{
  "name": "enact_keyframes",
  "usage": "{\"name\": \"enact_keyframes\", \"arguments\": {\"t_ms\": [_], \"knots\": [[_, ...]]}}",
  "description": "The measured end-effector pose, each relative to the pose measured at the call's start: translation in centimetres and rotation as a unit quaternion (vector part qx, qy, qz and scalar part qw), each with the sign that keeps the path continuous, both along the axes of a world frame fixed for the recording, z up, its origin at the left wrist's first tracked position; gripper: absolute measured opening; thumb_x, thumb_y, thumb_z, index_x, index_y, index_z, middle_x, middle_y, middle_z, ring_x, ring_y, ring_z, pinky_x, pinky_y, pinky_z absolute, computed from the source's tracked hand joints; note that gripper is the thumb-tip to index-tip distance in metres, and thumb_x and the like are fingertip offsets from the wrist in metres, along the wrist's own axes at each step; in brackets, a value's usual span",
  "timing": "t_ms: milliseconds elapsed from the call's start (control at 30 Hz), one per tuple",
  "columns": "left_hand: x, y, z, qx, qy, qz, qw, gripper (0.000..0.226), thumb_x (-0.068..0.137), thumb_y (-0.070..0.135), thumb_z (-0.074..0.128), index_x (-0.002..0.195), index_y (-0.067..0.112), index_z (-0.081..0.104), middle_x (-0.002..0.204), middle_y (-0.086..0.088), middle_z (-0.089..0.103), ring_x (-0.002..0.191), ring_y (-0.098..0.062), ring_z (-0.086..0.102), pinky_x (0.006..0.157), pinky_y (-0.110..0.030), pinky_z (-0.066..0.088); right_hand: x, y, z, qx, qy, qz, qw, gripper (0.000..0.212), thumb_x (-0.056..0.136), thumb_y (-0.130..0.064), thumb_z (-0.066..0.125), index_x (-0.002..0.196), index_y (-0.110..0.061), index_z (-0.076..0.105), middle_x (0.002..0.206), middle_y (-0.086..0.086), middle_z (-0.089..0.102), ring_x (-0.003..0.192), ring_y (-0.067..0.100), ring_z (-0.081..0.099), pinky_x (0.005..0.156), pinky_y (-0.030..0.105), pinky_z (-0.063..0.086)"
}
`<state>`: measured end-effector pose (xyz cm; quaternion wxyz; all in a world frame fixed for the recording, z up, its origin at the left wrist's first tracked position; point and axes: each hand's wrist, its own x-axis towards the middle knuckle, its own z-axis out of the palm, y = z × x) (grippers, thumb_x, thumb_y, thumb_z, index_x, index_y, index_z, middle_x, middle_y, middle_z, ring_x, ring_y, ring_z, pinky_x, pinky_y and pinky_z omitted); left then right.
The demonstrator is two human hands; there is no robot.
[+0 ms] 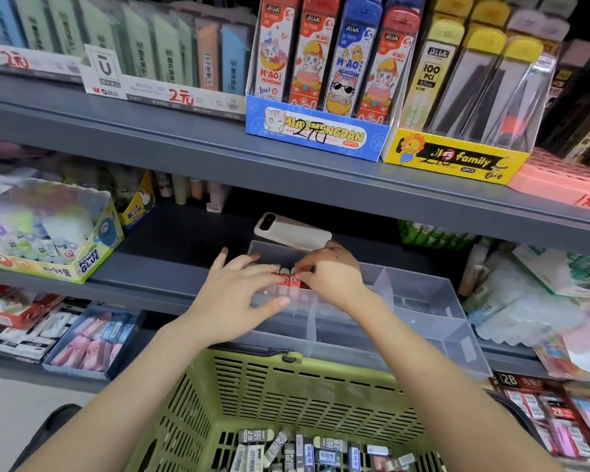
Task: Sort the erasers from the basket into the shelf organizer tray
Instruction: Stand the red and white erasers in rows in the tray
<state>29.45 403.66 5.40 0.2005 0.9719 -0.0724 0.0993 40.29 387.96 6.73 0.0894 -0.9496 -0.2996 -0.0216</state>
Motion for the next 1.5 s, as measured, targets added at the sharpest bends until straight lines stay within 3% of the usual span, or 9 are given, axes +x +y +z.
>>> {"name": "enact_keyframes", "arguments": {"t_ms": [233, 433, 533, 767, 1033, 1167, 1333, 1400, 1500], "knots": [[-1.3, 0.0, 0.7, -0.047, -0.041, 0.014, 0.998, 0.043, 0.091, 0.052, 0.051, 0.121, 0.024, 0.065, 0.139, 0.007, 0.05, 0.136, -0.018, 0.034, 0.117, -0.04, 0.007, -1.0, -0.7, 0.5, 0.0, -0.043, -0.015, 0.999, 0.034, 0.09, -0.038, 0.054, 0.12, -0.026, 0.063, 0.116, -0.004, 0.066, 0.114, 0.021, 0.046, 0.095, 0.029, 0.037], [-7.1, 0.7, 0.8, -0.049, -0.059, 0.02, 0.997, 0.052, 0.087, 0.05, 0.041, 0.11, 0.014, 0.071, 0.128, -0.005, 0.06, 0.127, -0.029, 0.047, 0.11, -0.045, 0.023, -8.4, -4.2, 0.3, 0.249, -0.158, 0.094, 0.951, 0.014, 0.086, -0.019, 0.064, 0.093, -0.009, 0.072, 0.085, 0.003, 0.07, 0.082, 0.027, 0.058, 0.075, 0.038, 0.043], [-10.5, 1.1, 0.0, -0.031, -0.033, 0.018, 0.999, 0.052, 0.087, 0.049, 0.041, 0.114, 0.015, 0.069, 0.133, -0.005, 0.056, 0.128, -0.031, 0.046, 0.111, -0.048, 0.024, -13.5, -6.4, -2.8, 0.278, -0.148, 0.173, 0.933, 0.015, 0.088, -0.018, 0.06, 0.085, -0.007, 0.07, 0.077, 0.003, 0.066, 0.071, 0.023, 0.058, 0.066, 0.034, 0.043], [-14.6, 0.7, -1.2, 0.044, 0.001, -0.004, 0.999, 0.046, 0.086, 0.045, 0.045, 0.104, 0.015, 0.073, 0.128, -0.014, 0.06, 0.124, -0.039, 0.05, 0.104, -0.06, 0.032, -20.6, -6.1, -13.5, 0.074, 0.174, 0.192, 0.963, 0.033, 0.088, -0.04, 0.06, 0.101, -0.011, 0.07, 0.092, 0.003, 0.07, 0.088, 0.02, 0.058, 0.078, 0.034, 0.049], [-16.8, -0.6, -1.7, -0.02, -0.01, 0.017, 1.0, 0.026, 0.087, 0.031, 0.062, 0.1, 0.012, 0.074, 0.126, -0.01, 0.061, 0.127, -0.03, 0.049, 0.109, -0.046, 0.031, -22.9, -2.1, -18.5, -0.118, 0.173, 0.055, 0.976, 0.045, 0.086, -0.05, 0.051, 0.076, -0.01, 0.069, 0.082, 0.003, 0.063, 0.093, 0.022, 0.056, 0.064, 0.028, 0.044], [-17.3, -3.3, -2.3, -0.169, 0.038, 0.108, 0.979, 0.024, 0.088, 0.024, 0.064, 0.112, 0.019, 0.067, 0.125, 0.005, 0.06, 0.12, -0.011, 0.052, 0.1, -0.01, 0.025, -22.9, -2.6, -15.4, 0.124, 0.397, -0.033, 0.909, 0.022, 0.087, -0.032, 0.059, 0.078, -0.018, 0.073, 0.065, -0.004, 0.064, 0.059, 0.014, 0.057, 0.068, 0.035, 0.055], [-17.2, -4.2, -3.7, -0.243, 0.27, 0.116, 0.924, 0.045, 0.095, 0.036, 0.051, 0.137, 0.023, 0.043, 0.128, 0.001, 0.059, 0.109, -0.013, 0.06, 0.091, -0.027, 0.048, -23.6, -3.1, -10.0, 0.434, 0.479, 0.018, 0.763, 0.012, 0.088, -0.018, 0.061, 0.087, -0.017, 0.072, 0.089, 0.009, 0.071, 0.089, 0.035, 0.063, 0.086, 0.044, 0.05], [-17.4, -4.2, -3.7, -0.318, 0.233, 0.122, 0.911, 0.029, 0.095, 0.028, 0.052, 0.124, 0.026, 0.052, 0.103, 0.003, 0.068, 0.087, -0.014, 0.066, 0.075, -0.024, 0.052, -24.2, -2.9, -10.1, 0.448, 0.479, 0.029, 0.754, 0.011, 0.088, -0.02, 0.062, 0.092, -0.019, 0.071, 0.087, 0.007, 0.071, 0.084, 0.032, 0.064, 0.081, 0.043, 0.052], [-17.3, -3.5, -3.5, -0.394, 0.112, 0.162, 0.898, 0.008, 0.095, 0.02, 0.054, 0.1, 0.027, 0.055, 0.089, -0.001, 0.072, 0.084, -0.017, 0.069, 0.077, -0.031, 0.054, -25.6, -3.1, -12.9, 0.335, 0.401, 0.097, 0.847, 0.014, 0.084, -0.024, 0.067, 0.094, -0.015, 0.072, 0.085, -0.003, 0.07, 0.076, 0.005, 0.059, 0.074, 0.028, 0.05]]}}
